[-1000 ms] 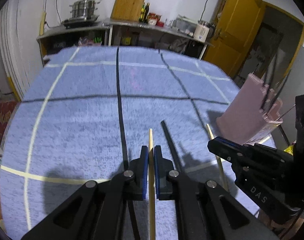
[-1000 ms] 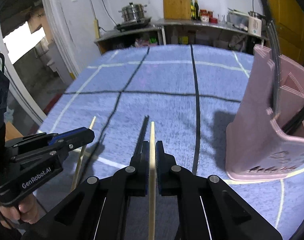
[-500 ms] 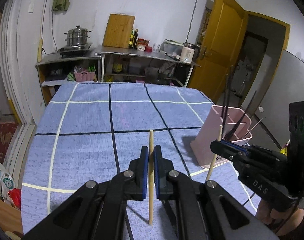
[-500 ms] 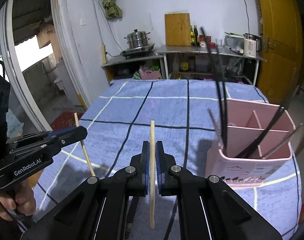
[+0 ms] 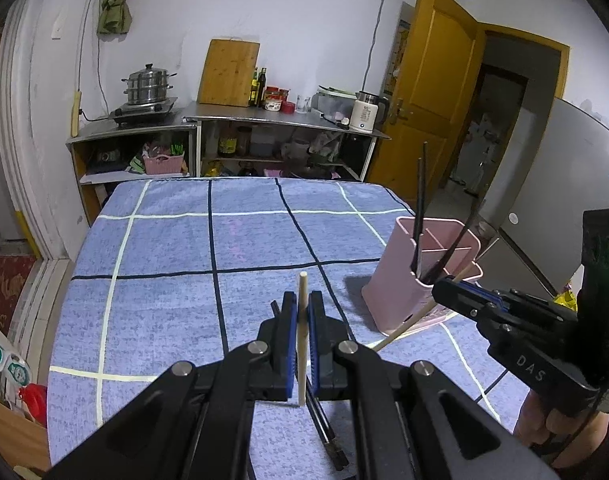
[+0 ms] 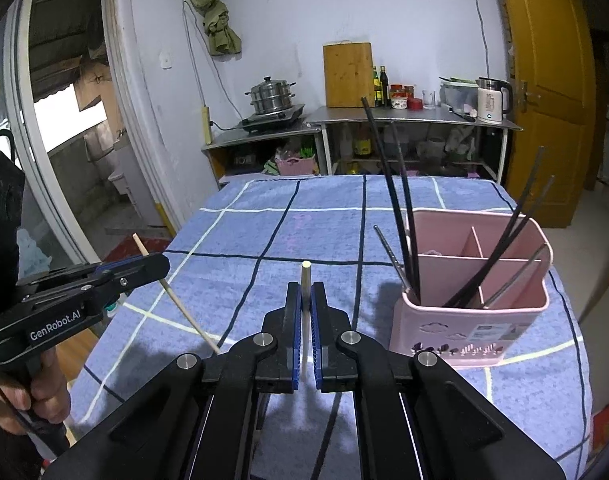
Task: Organize utensils
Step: 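Carry the wooden chopstick with the right gripper above the pink basket, then lower the wooden chopstick into the basket and open the right gripper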
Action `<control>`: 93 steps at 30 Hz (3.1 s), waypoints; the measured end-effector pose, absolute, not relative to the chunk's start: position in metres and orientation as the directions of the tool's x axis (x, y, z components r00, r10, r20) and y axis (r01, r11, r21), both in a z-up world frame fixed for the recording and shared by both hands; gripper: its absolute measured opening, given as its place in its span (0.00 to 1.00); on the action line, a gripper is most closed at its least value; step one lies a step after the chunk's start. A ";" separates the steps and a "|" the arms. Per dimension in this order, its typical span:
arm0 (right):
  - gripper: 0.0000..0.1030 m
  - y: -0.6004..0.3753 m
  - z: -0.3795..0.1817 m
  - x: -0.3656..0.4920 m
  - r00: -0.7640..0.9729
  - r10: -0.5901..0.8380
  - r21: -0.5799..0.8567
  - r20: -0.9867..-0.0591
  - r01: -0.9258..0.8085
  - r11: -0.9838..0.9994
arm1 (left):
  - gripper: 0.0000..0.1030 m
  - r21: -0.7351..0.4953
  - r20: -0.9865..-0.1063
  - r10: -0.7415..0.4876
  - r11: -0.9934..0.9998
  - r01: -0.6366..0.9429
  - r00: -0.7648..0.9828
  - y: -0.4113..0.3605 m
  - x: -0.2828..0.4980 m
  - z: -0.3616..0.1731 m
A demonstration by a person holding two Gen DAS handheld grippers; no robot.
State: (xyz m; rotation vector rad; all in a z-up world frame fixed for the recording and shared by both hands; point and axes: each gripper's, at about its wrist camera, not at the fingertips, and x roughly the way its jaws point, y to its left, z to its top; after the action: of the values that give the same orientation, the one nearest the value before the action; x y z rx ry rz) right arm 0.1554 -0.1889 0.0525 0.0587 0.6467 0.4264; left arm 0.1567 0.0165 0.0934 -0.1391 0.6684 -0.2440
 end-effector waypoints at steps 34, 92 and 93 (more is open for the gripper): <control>0.04 -0.312 0.133 0.146 0.882 0.268 0.225 -0.389 -0.191 0.955 | 0.06 -0.254 -0.457 -0.477 0.879 0.403 0.751 -0.092 0.198 0.182; 0.17 -0.305 0.079 0.143 0.855 0.270 0.227 -0.442 -0.184 0.956 | 0.32 -0.272 -0.457 -0.462 0.886 0.375 0.760 -0.072 0.187 0.121; 0.17 -0.303 0.079 0.140 0.855 0.272 0.224 -0.442 -0.188 0.956 | 0.32 -0.273 -0.456 -0.459 0.887 0.372 0.762 -0.069 0.183 0.120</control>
State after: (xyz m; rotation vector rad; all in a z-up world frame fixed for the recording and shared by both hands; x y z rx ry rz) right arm 0.1399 -0.3029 0.0786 0.1760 0.4889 0.2429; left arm 0.1830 -0.0694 0.1196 -0.1701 0.5385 -0.4544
